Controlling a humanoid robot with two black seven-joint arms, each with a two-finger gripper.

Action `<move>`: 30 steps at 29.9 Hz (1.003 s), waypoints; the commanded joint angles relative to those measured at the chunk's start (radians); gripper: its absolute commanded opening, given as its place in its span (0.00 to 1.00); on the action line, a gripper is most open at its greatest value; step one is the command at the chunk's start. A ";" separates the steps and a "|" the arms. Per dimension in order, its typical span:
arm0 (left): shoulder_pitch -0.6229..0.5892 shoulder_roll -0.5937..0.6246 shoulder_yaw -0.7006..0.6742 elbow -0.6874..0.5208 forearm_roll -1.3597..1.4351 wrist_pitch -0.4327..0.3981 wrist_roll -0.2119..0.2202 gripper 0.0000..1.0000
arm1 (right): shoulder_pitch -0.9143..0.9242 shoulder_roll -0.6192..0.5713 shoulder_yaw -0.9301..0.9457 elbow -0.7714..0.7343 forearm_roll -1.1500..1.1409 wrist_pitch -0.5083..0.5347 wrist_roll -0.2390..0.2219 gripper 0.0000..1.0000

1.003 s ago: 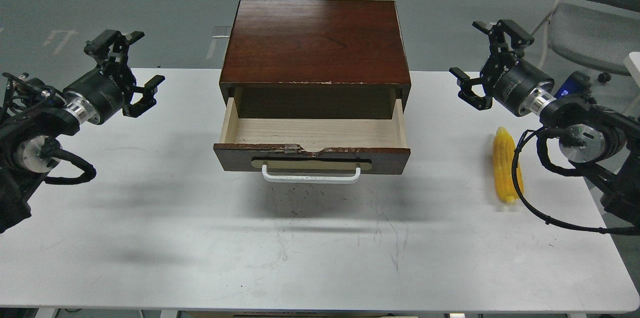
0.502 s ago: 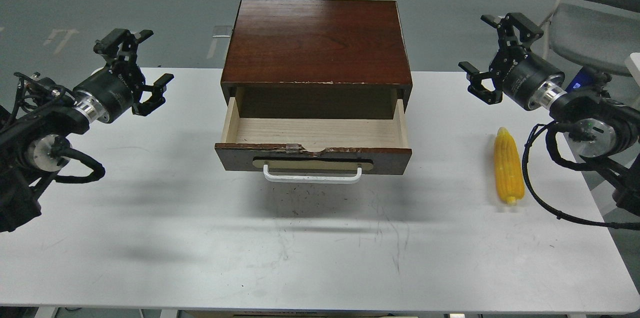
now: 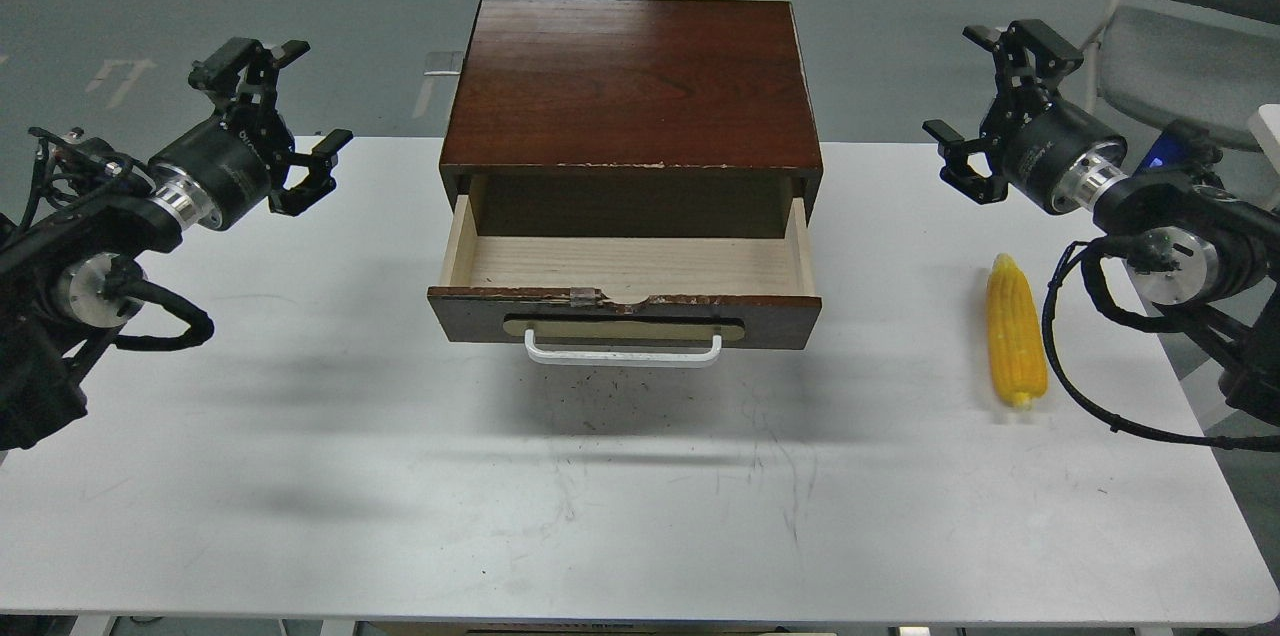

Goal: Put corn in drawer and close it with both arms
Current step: 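Raise the right arm away from the table, clearing the corn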

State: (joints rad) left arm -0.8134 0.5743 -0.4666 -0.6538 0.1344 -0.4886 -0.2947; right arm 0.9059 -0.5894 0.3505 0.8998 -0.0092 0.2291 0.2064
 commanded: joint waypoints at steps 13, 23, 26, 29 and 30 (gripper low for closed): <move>-0.032 0.010 0.003 -0.004 -0.001 0.000 0.003 1.00 | -0.005 0.037 -0.019 -0.001 0.000 -0.011 -0.007 1.00; -0.058 0.032 0.002 -0.003 -0.001 0.000 0.017 1.00 | 0.005 0.040 -0.018 0.045 0.000 -0.014 -0.007 1.00; -0.058 0.022 0.000 -0.003 -0.002 0.000 0.015 1.00 | 0.004 0.040 -0.018 0.047 0.000 -0.037 -0.007 1.00; -0.056 0.019 0.002 -0.001 -0.002 0.000 0.017 1.00 | 0.005 0.040 -0.018 0.053 0.000 -0.057 -0.007 1.00; -0.056 0.022 0.003 -0.001 -0.002 0.000 0.017 1.00 | 0.007 0.039 -0.018 0.057 0.000 -0.063 -0.005 1.00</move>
State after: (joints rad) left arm -0.8709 0.5964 -0.4659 -0.6556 0.1320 -0.4887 -0.2789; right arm 0.9105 -0.5490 0.3327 0.9475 -0.0091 0.1850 0.1993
